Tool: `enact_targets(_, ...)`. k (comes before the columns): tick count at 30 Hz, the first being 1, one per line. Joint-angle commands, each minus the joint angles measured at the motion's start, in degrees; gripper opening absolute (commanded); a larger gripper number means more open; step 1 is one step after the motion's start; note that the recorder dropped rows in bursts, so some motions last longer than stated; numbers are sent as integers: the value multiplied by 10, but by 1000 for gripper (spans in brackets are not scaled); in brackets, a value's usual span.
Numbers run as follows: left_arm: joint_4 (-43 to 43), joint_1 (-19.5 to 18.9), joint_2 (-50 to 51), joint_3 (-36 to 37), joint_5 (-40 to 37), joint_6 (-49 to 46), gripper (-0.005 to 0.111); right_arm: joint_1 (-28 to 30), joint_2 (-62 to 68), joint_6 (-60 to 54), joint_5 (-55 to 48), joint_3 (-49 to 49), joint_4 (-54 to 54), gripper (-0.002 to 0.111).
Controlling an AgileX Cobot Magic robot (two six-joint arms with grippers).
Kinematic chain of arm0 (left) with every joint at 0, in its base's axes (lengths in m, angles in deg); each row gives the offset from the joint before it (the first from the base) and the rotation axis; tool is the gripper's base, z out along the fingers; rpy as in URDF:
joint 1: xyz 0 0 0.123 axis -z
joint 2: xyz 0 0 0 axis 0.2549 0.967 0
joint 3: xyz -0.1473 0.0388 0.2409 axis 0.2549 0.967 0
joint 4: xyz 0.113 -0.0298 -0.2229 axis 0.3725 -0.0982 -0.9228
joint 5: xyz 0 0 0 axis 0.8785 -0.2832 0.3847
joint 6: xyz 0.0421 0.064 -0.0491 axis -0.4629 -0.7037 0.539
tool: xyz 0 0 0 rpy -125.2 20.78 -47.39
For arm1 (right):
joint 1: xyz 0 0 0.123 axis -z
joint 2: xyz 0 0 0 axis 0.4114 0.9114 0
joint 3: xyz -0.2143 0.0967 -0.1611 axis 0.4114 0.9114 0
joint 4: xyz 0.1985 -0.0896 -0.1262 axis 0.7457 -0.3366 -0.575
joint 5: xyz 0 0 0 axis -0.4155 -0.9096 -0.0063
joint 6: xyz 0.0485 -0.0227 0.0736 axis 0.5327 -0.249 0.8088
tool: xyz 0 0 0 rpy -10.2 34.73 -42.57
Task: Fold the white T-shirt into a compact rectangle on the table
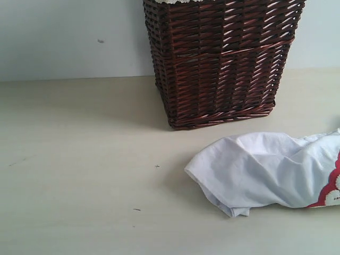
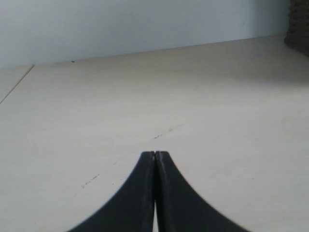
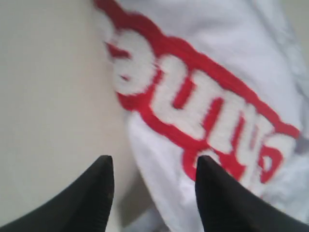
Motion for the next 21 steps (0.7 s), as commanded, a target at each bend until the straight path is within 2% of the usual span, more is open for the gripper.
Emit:
enact_targets(1, -2, 3, -4, 0, 2, -1, 0, 3, -3, -20, -55, 37, -8, 49)
enact_targets(3, -2, 3, -4, 0, 2, -1, 0, 3, 5, -21, -55, 72, -28, 49)
enact_targets(6, -2, 3, -4, 0, 2, -1, 0, 3, 19, -36, 3, 124, -38, 49)
enact_targets(12, -2, 3, -4, 0, 2, -1, 0, 3, 56, -50, 201, 172, 44, 49)
enact_targets(15, -2, 3, -4, 0, 2, -1, 0, 3, 72, -51, 289, 172, 117, 49)
enact_targets(18, -2, 3, -4, 0, 2, -1, 0, 3, 89, -84, 377, 171, 240, 49)
enact_targets(21, -2, 3, -4, 0, 2, -1, 0, 3, 111, -123, 401, 164, 344, 49)
